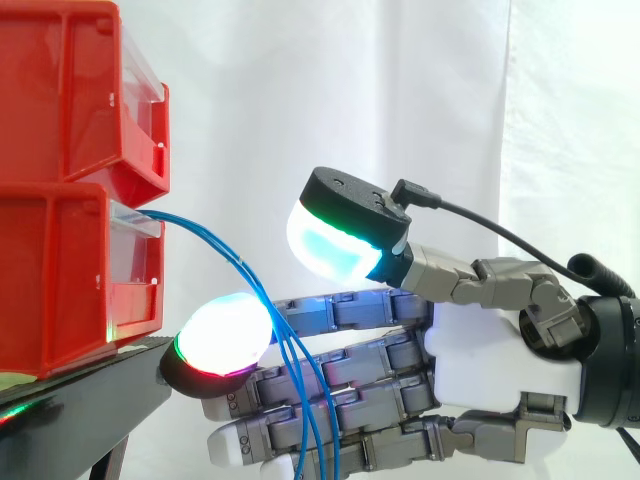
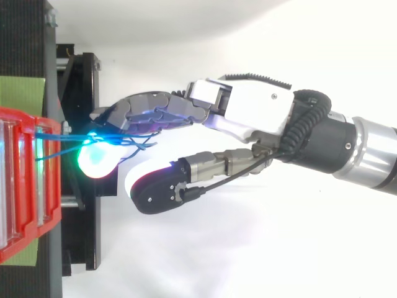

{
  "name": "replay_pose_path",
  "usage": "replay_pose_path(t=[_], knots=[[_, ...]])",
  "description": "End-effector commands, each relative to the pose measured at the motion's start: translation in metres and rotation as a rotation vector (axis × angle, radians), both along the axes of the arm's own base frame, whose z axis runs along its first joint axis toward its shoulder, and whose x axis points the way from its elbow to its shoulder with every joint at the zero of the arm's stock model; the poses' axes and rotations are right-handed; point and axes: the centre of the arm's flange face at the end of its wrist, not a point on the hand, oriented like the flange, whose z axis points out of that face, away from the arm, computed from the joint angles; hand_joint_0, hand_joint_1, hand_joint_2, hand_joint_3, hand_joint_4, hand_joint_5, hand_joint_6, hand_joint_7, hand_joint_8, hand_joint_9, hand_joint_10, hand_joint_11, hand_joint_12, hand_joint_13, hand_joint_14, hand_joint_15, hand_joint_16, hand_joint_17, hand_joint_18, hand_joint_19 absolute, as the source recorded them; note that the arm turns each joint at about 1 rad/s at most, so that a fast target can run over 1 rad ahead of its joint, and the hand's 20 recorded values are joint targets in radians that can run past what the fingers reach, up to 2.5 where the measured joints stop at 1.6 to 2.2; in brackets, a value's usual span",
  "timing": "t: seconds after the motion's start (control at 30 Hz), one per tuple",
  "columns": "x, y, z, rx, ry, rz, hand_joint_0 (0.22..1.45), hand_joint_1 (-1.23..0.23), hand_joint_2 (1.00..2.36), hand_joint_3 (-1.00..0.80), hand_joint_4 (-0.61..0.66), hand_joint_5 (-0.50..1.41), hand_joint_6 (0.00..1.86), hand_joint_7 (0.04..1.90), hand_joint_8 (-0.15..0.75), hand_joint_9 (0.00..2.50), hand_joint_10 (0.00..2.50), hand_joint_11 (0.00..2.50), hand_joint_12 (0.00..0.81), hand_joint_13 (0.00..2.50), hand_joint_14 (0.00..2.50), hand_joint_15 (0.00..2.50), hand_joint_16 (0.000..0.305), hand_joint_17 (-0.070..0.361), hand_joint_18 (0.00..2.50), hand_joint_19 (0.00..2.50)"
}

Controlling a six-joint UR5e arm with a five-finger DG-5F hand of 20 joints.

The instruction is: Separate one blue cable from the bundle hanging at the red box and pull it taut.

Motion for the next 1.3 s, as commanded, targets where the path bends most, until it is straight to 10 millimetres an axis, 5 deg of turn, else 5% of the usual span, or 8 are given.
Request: replay_pose_path(t=[0.0,0.07,0.5,1.27], knots=[[-0.001,-0.006,-0.011,0.002,0.019,-0.005,0.54,-0.56,1.01,-0.42,0.28,-0.16,0.5,0.89,0.265,0.35,0.0,0.0,0.315,0.5,0.0,0.1,0.045,0.101,0.34,0.42],[0.001,-0.01,-0.028,0.049,0.023,0.035,0.54,-0.56,1.01,-0.41,0.28,-0.16,0.5,0.89,0.269,0.36,0.0,0.0,0.315,0.5,0.0,0.1,0.045,0.101,0.34,0.42],[0.004,-0.009,-0.023,0.051,0.005,0.048,0.54,-0.55,1.01,-0.42,0.28,-0.16,0.5,0.9,0.269,0.36,0.0,0.0,0.316,0.5,0.0,0.1,0.045,0.1,0.34,0.42],[0.001,-0.042,-0.025,0.079,0.025,0.088,0.54,-0.59,1.01,-0.43,0.27,-0.16,0.5,1.01,0.275,0.36,0.0,0.0,0.319,0.5,0.0,0.1,0.045,0.101,0.35,0.42]])
